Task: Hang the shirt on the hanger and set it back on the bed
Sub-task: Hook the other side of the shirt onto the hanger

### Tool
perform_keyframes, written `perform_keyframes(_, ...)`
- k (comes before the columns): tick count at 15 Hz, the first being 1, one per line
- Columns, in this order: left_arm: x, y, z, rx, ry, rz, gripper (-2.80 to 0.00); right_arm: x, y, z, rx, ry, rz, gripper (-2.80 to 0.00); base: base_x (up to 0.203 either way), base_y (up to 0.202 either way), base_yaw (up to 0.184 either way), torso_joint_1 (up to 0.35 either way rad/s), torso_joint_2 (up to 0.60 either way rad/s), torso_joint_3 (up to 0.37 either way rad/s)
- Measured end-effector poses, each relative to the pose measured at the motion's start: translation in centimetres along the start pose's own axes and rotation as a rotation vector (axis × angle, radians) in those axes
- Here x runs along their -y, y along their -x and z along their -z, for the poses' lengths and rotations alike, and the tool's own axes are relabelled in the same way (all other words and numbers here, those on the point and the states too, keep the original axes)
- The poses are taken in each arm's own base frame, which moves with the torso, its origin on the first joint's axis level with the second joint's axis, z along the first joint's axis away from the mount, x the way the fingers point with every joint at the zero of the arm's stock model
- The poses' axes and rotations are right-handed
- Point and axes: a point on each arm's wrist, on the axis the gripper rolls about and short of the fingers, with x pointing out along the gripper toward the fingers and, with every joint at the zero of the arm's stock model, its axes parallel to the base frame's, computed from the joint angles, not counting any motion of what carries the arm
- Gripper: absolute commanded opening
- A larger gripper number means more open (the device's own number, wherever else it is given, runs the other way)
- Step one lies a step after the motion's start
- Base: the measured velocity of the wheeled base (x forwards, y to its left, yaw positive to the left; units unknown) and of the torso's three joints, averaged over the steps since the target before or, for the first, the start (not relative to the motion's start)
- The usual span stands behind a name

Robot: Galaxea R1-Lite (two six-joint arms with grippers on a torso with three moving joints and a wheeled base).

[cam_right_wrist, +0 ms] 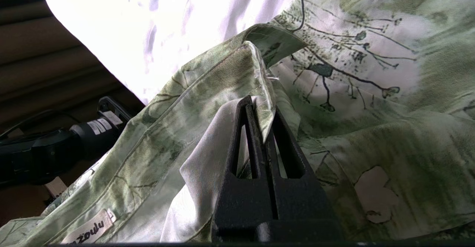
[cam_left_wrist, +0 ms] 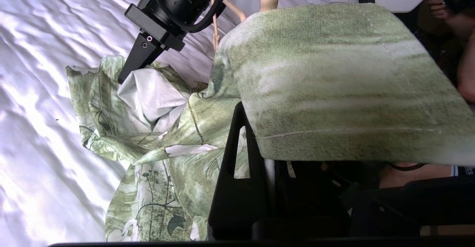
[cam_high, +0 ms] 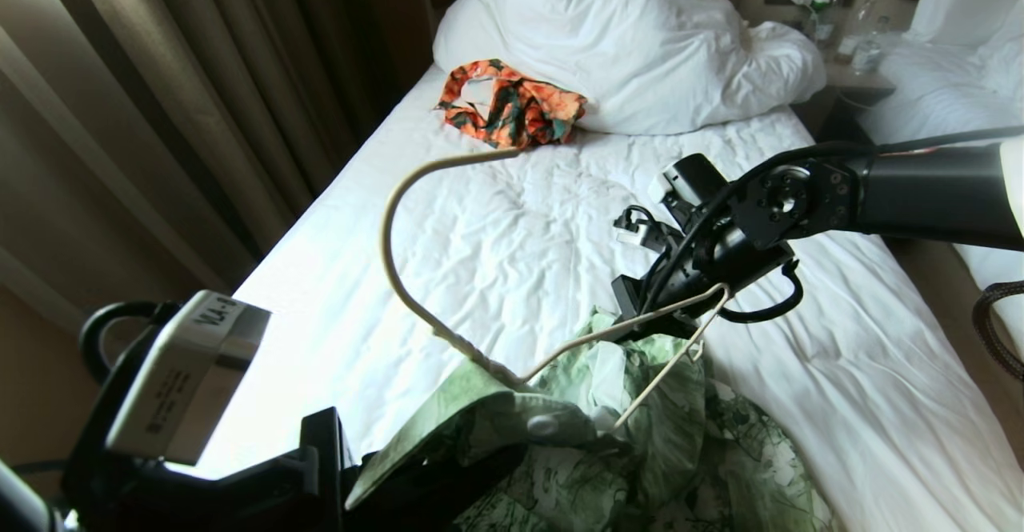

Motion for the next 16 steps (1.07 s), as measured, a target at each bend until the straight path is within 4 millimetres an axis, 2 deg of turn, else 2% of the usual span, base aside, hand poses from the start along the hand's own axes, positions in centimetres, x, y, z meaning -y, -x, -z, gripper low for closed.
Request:
perform_keyframes(11, -0.7, 1.7, -0.5, -0.004, 0.000, -0.058, -2.80, -0.1, 0.5, 0.0, 0.008, 0.001, -0.004, -2.80, 0.000, 0.000, 0.000, 0.000, 0.00, 0.000)
perform_keyframes(16, -1.0, 2.5, -1.6, 0.053, 0.003, -0.077, -2.80, -0.1, 0.8, 0.1, 0.013, 0.000, -0.004, -2.80, 0.000, 0.000, 0.000, 0.000, 0.00, 0.000)
